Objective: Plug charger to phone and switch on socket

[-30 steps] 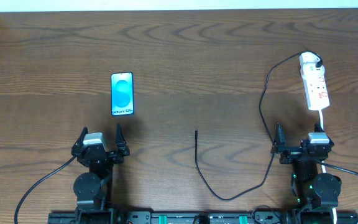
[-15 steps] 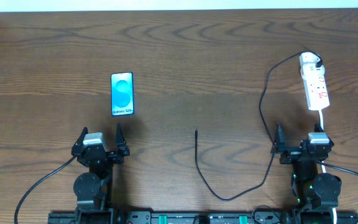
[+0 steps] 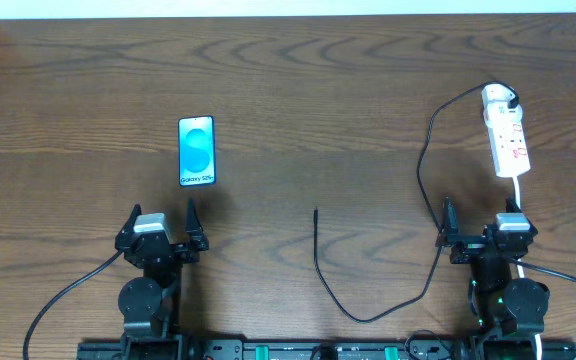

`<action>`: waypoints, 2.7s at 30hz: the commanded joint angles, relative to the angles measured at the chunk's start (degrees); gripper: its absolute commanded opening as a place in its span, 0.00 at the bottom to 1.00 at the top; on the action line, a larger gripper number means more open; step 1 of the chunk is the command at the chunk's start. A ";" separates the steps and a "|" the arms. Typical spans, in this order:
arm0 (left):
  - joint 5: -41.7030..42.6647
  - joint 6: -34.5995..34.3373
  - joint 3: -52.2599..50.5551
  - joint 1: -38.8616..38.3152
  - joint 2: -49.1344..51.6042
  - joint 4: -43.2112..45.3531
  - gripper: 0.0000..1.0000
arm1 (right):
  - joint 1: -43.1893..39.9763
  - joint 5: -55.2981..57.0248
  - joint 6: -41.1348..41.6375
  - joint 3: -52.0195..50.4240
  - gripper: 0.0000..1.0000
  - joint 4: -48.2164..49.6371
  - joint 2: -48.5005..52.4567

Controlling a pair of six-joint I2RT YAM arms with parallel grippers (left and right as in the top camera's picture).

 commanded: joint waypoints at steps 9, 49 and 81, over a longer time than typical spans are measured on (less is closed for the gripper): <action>-1.57 0.20 17.22 0.09 6.51 -5.49 0.90 | -0.31 0.04 -0.85 -0.09 0.99 -0.26 -0.31; 4.00 1.46 95.45 0.09 101.81 -64.65 0.90 | -0.31 0.04 -0.85 -0.09 0.99 -0.26 -0.31; 5.97 1.40 91.30 0.09 109.24 -58.10 1.00 | -0.31 0.04 -0.85 -0.09 0.99 -0.28 -0.31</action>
